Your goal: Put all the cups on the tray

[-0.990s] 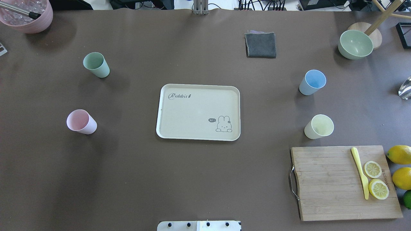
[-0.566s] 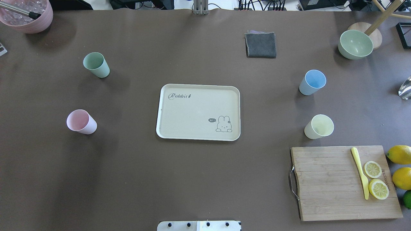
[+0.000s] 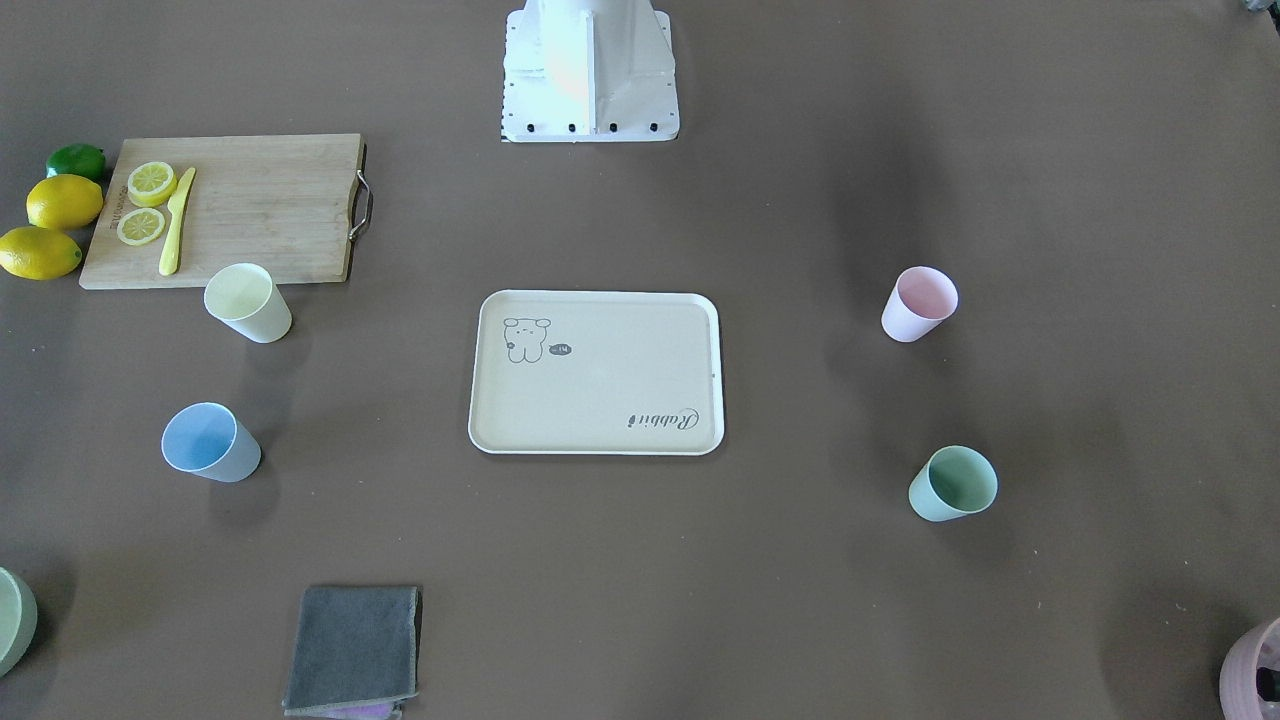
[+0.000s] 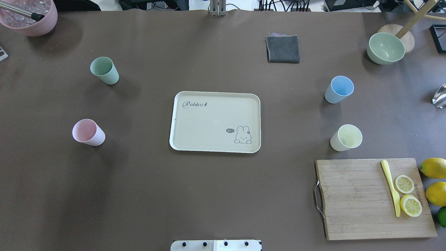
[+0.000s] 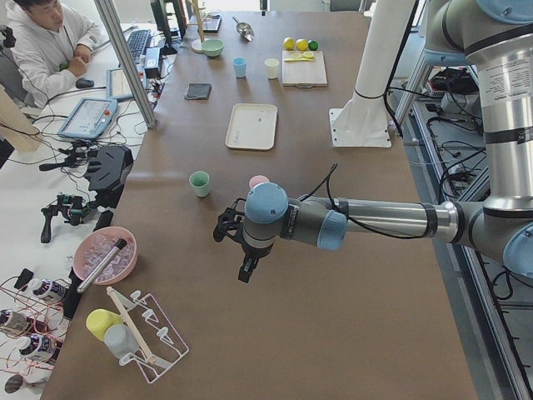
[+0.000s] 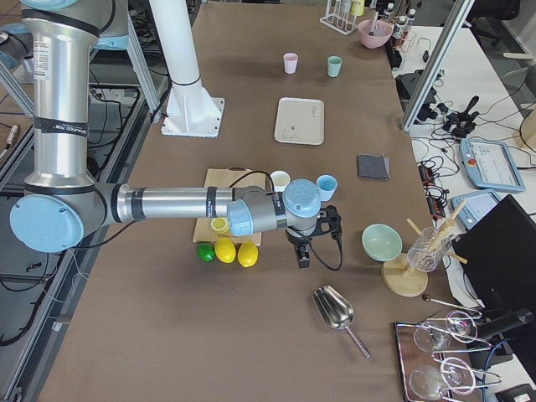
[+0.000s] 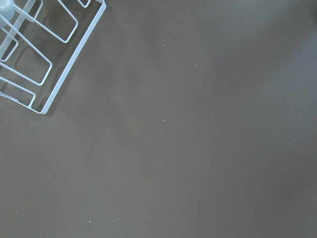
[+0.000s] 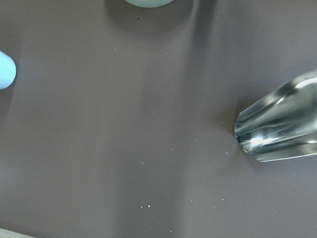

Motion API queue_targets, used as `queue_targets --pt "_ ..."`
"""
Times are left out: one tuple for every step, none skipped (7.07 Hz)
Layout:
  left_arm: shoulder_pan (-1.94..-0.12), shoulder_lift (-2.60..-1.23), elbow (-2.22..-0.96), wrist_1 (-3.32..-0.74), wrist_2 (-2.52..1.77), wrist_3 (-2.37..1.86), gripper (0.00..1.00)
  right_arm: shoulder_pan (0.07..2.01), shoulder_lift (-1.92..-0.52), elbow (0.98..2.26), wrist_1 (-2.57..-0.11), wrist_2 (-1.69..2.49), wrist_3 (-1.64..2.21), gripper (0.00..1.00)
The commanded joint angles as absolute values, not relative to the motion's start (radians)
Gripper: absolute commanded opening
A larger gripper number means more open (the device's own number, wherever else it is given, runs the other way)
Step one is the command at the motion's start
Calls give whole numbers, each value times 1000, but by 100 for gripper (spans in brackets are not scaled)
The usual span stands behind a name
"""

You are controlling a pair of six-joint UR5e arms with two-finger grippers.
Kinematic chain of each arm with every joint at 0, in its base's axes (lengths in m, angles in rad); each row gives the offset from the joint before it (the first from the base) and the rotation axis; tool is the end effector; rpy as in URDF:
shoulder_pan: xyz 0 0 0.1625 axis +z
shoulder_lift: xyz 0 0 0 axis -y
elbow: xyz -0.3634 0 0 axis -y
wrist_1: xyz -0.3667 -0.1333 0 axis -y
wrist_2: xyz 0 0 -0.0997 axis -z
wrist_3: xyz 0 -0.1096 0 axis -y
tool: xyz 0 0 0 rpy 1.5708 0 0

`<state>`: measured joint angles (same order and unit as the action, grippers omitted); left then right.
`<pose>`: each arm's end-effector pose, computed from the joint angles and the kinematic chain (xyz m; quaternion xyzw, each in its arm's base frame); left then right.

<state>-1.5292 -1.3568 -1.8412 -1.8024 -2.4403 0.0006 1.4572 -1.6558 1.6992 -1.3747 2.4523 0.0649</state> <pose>-0.0327 -0.4063 0.5364 0.1216 0.4194 0.0794 0.8961 -0.0025 -0.4515 0.5527 0.0699 -0.4315 -0.0728 0.8964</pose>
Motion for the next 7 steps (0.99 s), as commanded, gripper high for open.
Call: queue_targets --pt "-1435 -1358 -1850 -1982 -2429 -312 98 1374 -1655 1802 -1373 2480 312 99" --pt "-1366 -1367 -1858 -2037 -2412 -444 98 1321 -1658 1839 -1309 2476 416 99" --pt "-1271 -1370 -1890 -2052 -2320 -525 98 1254 -1658 1839 -1222 2464 510 96" --pt "-1222 -1391 -1894 -2052 -2307 -582 98 1173 -1648 1839 -1151 2421 626 94" --pt "-1165 -1416 -1896 -2052 -2275 -644 97 1101 -1629 1841 -1123 2378 706 94" --pt "-1094 -1448 -1898 -2052 -2232 -705 97 1047 -1600 1841 -1121 2359 727 94" --pt "-1059 -1457 -1893 -2052 -2211 -710 97 1005 -1585 1841 -1121 2346 741 94"
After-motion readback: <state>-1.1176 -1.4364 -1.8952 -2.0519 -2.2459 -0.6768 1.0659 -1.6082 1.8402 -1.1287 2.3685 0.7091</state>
